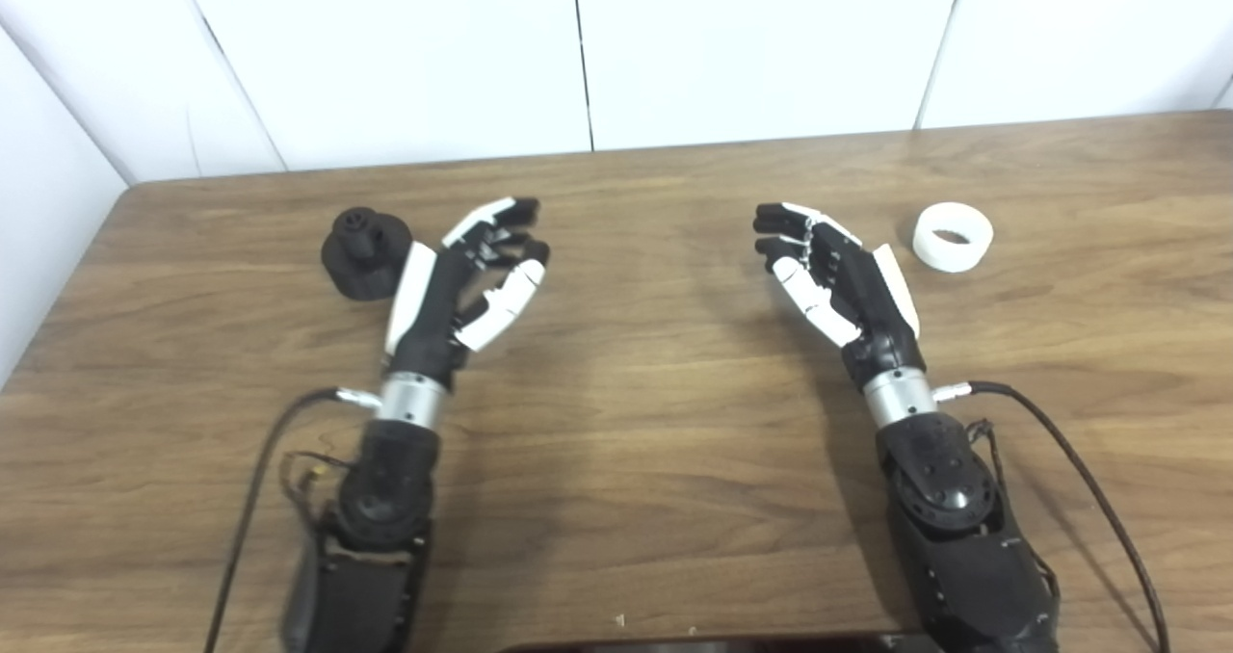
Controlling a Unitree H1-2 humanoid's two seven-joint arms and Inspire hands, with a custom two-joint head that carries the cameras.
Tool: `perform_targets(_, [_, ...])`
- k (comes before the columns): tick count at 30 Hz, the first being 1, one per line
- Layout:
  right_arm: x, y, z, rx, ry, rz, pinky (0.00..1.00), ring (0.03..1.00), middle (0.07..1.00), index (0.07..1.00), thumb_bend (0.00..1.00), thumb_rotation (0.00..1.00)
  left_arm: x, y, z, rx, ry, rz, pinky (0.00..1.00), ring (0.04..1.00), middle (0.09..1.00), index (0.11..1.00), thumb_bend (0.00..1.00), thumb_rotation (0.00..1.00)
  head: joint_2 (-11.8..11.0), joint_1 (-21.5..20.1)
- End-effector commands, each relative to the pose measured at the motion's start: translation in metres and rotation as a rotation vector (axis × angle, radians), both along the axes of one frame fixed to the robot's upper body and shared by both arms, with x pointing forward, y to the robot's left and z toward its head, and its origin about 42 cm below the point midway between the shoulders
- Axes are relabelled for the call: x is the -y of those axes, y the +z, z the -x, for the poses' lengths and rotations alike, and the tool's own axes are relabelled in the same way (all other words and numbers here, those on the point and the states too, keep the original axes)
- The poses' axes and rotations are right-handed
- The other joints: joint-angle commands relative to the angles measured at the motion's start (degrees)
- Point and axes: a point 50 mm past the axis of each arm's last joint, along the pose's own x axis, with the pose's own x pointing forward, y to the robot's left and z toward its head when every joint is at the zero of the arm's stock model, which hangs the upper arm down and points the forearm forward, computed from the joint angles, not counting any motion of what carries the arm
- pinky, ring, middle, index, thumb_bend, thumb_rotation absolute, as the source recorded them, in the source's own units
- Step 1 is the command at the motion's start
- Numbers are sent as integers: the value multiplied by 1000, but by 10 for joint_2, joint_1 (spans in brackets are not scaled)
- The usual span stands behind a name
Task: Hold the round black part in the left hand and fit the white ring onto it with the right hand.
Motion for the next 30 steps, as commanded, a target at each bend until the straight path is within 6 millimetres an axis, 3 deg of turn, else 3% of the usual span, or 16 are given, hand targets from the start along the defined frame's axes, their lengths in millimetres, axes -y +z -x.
perform_targets(1, [-5, 20, -9, 87, 23, -13, 700, 741, 767, 759, 407, 579, -5, 32, -8, 163, 12, -108, 788, 843, 838, 806, 581, 583, 0, 2])
perform_targets(7, [-4, 20, -10, 90, 23, -12, 697, 741, 767, 756, 405, 581, -34, 50, -10, 212, 161, -270, 873, 956, 939, 823, 682, 580, -4, 6])
perform_targets(12, [-5, 20, -11, 92, 24, -10, 697, 744, 767, 753, 397, 572, -60, 51, -15, 202, 249, -348, 934, 999, 996, 844, 721, 588, -5, 7])
perform_targets(23, [-4, 20, -13, 95, 22, 0, 691, 742, 766, 755, 410, 592, -109, 28, -36, 123, 395, -417, 981, 1000, 1000, 863, 887, 605, -7, 10])
perform_targets(30, [-3, 20, -12, 95, 25, -8, 691, 743, 767, 757, 403, 579, -124, 17, -47, 53, 427, -436, 1000, 1000, 1000, 886, 986, 565, -8, 11])
